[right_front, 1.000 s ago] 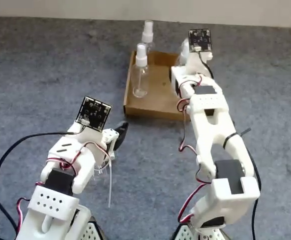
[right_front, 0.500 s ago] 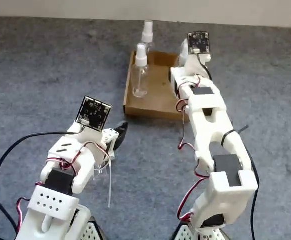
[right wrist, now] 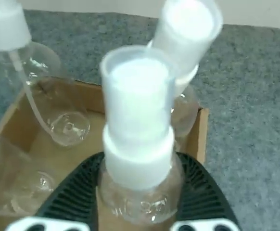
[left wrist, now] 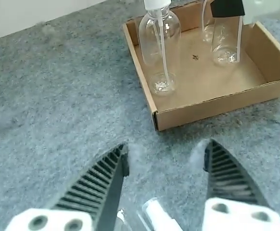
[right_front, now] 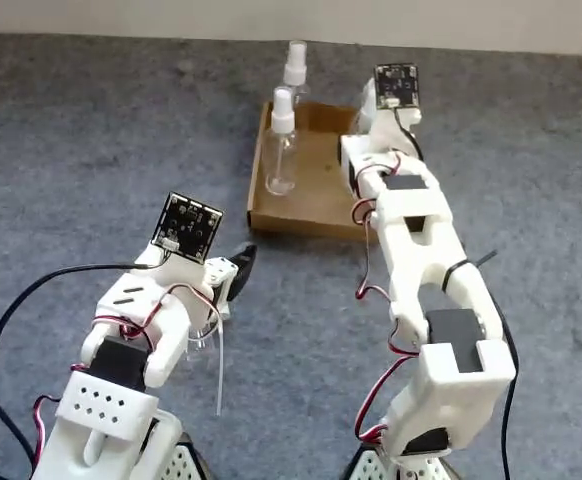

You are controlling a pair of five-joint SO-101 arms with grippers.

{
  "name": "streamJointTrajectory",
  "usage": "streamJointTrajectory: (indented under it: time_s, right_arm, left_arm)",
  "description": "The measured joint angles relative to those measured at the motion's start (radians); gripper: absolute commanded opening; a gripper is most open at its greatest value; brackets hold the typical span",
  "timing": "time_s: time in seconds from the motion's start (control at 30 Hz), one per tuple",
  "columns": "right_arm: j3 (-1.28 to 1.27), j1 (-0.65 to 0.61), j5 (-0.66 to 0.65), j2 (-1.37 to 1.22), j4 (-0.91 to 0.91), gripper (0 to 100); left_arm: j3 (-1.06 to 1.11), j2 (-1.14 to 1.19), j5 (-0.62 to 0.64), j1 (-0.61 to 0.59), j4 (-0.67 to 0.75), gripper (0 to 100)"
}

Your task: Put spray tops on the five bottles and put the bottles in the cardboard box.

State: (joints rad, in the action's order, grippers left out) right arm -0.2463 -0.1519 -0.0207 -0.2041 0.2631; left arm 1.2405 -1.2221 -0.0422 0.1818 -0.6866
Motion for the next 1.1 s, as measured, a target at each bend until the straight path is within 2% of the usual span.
streamJointTrajectory:
  time_s: [0.67, 0.87, 1.1]
  right_arm:
    - [0.0, -0.009, -0.025, 0.0, 0.0, 12.9]
    - [0.0, -0.009, -0.025, 0.0, 0.0, 21.8]
    - [0.0, -0.009, -0.025, 0.0, 0.0, 27.4]
  left_arm:
    - [0.0, 0.0, 0.0, 0.0, 0.0, 20]
    - [0.0, 0.0, 0.0, 0.0, 0.0, 20]
    - [0.0, 0.0, 0.0, 0.0, 0.0, 20]
